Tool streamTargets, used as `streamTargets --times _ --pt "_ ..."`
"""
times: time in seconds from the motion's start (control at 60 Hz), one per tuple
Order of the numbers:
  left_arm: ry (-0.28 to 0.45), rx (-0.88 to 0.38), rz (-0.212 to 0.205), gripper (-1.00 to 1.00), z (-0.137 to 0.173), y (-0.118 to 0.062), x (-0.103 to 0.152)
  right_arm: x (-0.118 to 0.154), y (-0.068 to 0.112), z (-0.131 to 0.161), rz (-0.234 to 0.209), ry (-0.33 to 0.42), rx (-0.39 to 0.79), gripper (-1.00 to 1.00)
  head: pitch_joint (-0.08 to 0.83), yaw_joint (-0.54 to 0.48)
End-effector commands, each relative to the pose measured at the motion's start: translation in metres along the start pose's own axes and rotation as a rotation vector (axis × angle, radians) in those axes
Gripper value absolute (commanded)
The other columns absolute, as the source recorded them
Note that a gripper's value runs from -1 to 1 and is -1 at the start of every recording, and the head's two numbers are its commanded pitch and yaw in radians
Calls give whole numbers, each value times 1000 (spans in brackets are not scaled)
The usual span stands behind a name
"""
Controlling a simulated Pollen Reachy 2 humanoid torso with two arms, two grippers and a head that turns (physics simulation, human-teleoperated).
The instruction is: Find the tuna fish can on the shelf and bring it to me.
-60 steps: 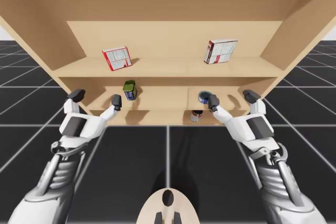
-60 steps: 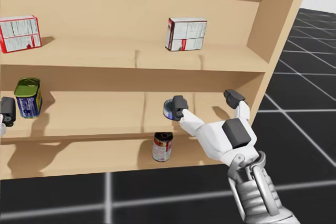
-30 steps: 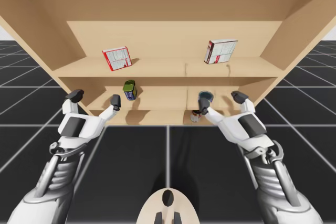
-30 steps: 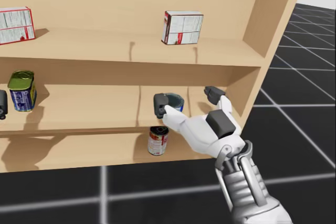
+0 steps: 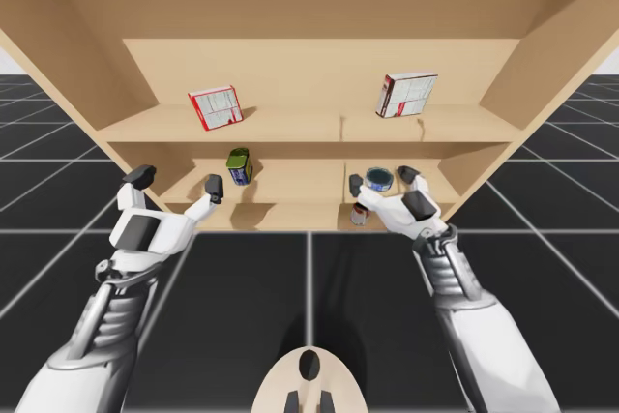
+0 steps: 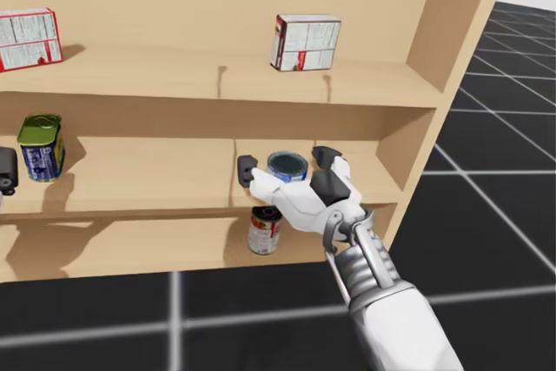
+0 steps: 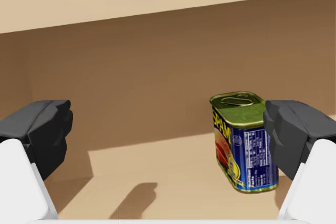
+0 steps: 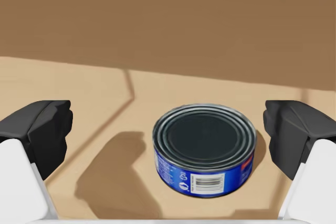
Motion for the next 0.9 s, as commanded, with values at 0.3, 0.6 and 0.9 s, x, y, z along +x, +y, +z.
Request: streamTargets --times 0.3,0.6,0.9 --pt "-1 3 -5 -1000 -1 2 -2 -27 -13 -34 -30 75 -33 -1000 445 -245" --pt "-1 3 -5 -1000 -1 2 -2 -37 -16 -34 -13 80 -59 1000 450 -242" --pt "-4 6 -5 -1000 -1 2 -2 -20 -14 -23 -17 9 -45 1000 455 -244"
